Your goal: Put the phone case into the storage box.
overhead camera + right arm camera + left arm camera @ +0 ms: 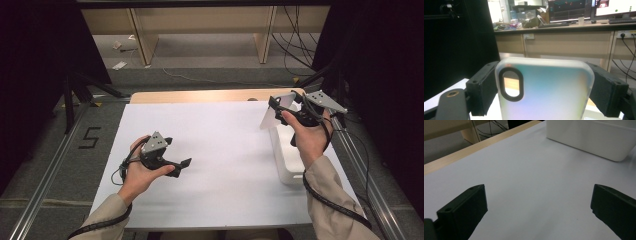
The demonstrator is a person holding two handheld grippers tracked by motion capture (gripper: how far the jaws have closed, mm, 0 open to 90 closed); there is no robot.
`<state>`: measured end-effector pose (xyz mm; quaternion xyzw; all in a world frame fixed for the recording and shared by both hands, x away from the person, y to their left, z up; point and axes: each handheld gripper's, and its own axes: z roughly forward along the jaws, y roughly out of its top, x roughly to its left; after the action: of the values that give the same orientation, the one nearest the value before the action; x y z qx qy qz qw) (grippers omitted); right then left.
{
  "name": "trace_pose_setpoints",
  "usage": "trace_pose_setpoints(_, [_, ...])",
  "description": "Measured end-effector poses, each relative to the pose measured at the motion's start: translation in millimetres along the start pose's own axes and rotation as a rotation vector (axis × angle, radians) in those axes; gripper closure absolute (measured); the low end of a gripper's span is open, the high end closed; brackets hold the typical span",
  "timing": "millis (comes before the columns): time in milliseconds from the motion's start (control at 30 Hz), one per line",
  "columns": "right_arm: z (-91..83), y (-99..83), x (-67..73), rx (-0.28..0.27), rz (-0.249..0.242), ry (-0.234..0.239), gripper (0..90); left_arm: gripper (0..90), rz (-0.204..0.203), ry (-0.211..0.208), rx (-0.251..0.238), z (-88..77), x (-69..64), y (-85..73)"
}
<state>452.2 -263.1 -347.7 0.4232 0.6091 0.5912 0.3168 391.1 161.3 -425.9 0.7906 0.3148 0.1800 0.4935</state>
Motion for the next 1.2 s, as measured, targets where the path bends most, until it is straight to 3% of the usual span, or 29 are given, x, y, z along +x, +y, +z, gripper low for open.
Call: trace_pose_setpoints(1200, [-9.4,4.2,-20.3,0.005,0.003,-0.098,18.4,0.9,0.0,-0.003,-0.003,0.3,-0.1,0.1])
